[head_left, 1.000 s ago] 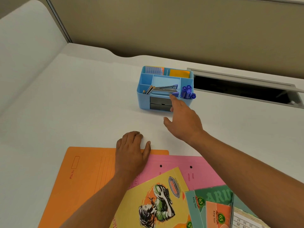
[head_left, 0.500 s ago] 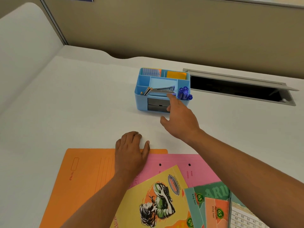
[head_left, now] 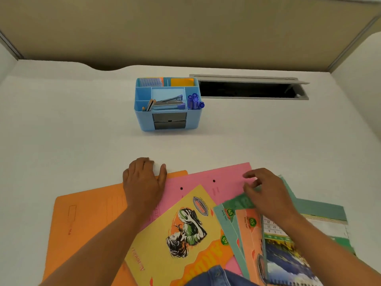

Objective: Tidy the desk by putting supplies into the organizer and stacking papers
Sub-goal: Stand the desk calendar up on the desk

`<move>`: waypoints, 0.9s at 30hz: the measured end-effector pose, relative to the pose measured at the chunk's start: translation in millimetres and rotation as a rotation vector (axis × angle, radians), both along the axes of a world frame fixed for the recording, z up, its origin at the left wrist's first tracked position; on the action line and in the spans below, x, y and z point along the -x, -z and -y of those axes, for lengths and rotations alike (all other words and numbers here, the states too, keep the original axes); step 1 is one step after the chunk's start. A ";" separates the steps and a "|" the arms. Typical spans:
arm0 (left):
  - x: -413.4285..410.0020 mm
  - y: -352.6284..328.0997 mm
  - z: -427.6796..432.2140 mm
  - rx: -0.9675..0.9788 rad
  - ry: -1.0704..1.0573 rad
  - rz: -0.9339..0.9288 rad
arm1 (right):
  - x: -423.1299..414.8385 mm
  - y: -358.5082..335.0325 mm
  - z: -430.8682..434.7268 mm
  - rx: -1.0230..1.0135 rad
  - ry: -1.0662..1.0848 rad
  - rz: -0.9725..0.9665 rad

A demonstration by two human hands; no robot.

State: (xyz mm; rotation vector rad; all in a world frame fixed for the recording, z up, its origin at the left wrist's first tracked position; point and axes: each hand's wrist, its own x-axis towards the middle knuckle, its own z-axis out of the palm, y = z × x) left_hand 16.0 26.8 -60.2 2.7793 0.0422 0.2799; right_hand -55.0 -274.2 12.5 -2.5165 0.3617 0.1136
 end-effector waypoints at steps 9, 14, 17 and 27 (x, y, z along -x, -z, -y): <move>49.9 -55.5 83.7 0.364 0.177 -0.133 | 71.4 -7.3 91.7 0.095 0.335 0.042; 107.3 -74.8 149.9 0.562 0.301 -0.540 | 116.4 -13.6 142.9 0.178 0.500 -0.202; 130.8 -73.6 178.6 0.476 0.343 -0.792 | 141.1 -12.4 169.8 0.163 0.552 -0.409; 160.4 -81.7 228.0 0.716 -0.002 -0.846 | 148.6 -5.6 187.8 -0.098 0.417 -0.482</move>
